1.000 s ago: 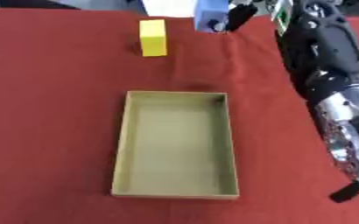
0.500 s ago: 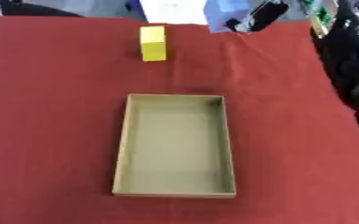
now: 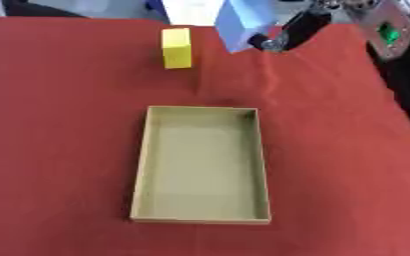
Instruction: Pick up objects on the table and place them in the box.
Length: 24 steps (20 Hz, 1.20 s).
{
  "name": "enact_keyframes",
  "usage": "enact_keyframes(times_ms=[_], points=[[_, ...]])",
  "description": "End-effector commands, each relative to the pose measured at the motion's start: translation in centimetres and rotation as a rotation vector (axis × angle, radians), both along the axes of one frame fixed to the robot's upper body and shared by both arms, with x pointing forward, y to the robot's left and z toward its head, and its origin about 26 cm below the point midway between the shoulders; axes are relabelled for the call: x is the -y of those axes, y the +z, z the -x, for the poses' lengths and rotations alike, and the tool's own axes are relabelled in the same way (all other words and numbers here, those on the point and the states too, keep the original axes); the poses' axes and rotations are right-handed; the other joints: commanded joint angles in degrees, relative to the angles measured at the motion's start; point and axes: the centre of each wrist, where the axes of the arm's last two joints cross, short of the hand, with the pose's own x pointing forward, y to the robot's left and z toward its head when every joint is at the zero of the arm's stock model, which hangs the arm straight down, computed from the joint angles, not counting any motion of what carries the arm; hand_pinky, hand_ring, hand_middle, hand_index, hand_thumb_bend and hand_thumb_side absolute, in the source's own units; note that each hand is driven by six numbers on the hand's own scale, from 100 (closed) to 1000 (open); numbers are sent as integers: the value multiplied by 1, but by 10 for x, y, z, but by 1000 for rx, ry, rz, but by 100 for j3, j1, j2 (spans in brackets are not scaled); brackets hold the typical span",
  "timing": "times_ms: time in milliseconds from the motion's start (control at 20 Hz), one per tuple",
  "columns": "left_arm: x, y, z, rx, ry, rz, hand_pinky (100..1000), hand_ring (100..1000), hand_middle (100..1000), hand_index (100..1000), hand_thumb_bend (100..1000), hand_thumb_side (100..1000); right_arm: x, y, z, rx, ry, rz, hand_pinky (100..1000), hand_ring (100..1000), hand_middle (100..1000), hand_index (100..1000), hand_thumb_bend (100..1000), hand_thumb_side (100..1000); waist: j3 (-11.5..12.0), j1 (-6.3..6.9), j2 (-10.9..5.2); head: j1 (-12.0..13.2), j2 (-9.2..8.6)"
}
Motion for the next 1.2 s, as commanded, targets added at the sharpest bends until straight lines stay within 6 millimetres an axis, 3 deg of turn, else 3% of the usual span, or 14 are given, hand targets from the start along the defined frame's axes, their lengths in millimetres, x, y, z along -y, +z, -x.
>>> enact_keyframes(times_ms=[50,600,650,700,1200], points=[[-1,8,2,23,-7,-25,813,698,664,795,221,739,-6,12,17,16,27,17,750,672,553,741,100,438,-15,28,-139,16,45],[1,6,2,18,-16,-16,811,697,665,795,219,742,-27,-22,26,-22,106,128,757,683,564,744,112,437,-1,54,-121,-11,89],[1,6,1,19,-17,-15,811,697,665,795,220,738,-29,-25,26,-23,116,141,756,683,565,744,149,432,-2,54,-118,-13,95],[1,6,1,19,-17,-15,811,697,665,795,219,742,-31,-29,26,-24,126,152,756,683,566,745,112,438,-4,54,-115,-15,99],[2,6,1,24,-21,-12,810,696,665,795,217,744,-42,-68,25,6,176,232,758,689,573,749,121,423,6,98,-50,-27,62]])
